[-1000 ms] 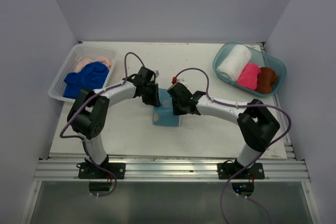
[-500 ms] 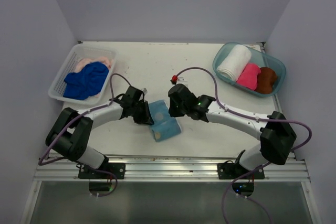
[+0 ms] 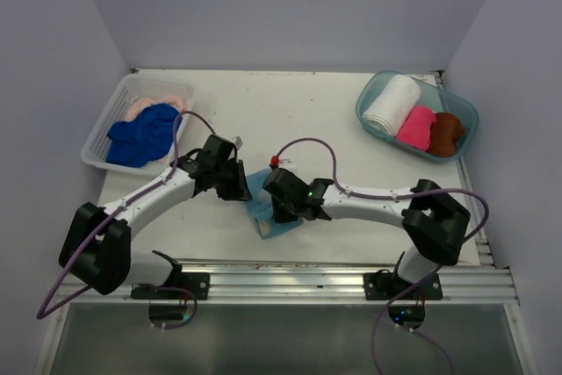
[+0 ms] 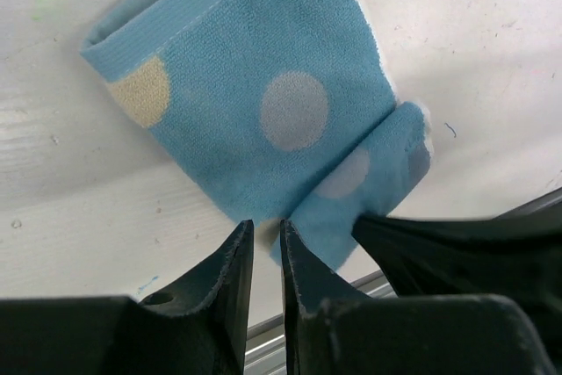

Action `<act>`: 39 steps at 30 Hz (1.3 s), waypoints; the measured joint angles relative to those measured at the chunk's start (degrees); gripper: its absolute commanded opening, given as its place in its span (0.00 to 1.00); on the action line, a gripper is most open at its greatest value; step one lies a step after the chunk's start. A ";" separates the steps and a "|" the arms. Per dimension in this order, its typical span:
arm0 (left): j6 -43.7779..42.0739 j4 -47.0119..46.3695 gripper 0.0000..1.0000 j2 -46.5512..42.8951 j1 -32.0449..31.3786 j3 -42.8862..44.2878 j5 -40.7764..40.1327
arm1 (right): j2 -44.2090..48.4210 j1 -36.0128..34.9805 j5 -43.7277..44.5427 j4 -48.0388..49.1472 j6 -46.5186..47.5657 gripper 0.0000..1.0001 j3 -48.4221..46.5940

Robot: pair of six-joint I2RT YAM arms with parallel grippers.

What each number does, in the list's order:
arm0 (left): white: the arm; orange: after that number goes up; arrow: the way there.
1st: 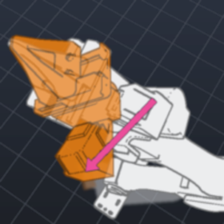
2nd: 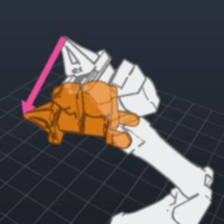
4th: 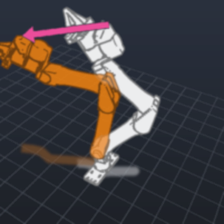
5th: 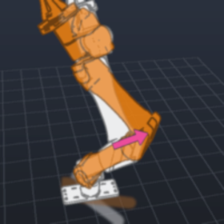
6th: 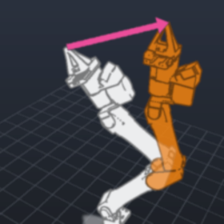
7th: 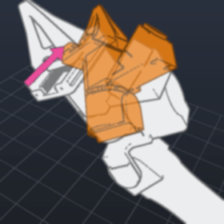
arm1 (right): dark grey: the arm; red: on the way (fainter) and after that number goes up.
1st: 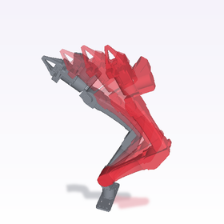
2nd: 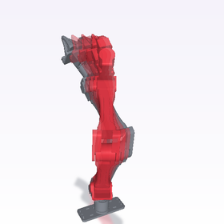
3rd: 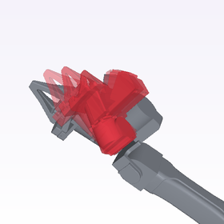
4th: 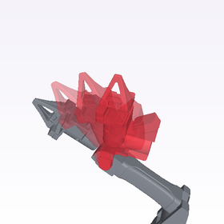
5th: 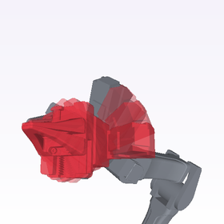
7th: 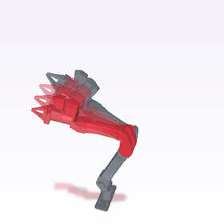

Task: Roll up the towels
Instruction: Roll the towel

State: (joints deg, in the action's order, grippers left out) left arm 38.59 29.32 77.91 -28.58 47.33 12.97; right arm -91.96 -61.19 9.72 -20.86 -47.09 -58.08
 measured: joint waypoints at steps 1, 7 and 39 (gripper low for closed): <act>-0.33 0.46 0.22 -0.59 0.00 0.00 -0.15 | -1.95 0.00 0.17 0.13 0.13 0.08 -0.39; -1.16 0.39 0.21 -6.67 0.00 -1.62 2.95 | -8.72 0.11 0.46 0.15 1.14 0.09 -3.74; -5.73 -8.63 0.14 2.67 -5.03 -6.95 1.29 | -6.03 8.09 4.33 0.20 3.78 0.09 0.46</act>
State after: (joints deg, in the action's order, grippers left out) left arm 32.86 20.69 80.58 -33.61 40.38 14.26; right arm -98.00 -53.10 14.04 -20.67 -43.31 -57.63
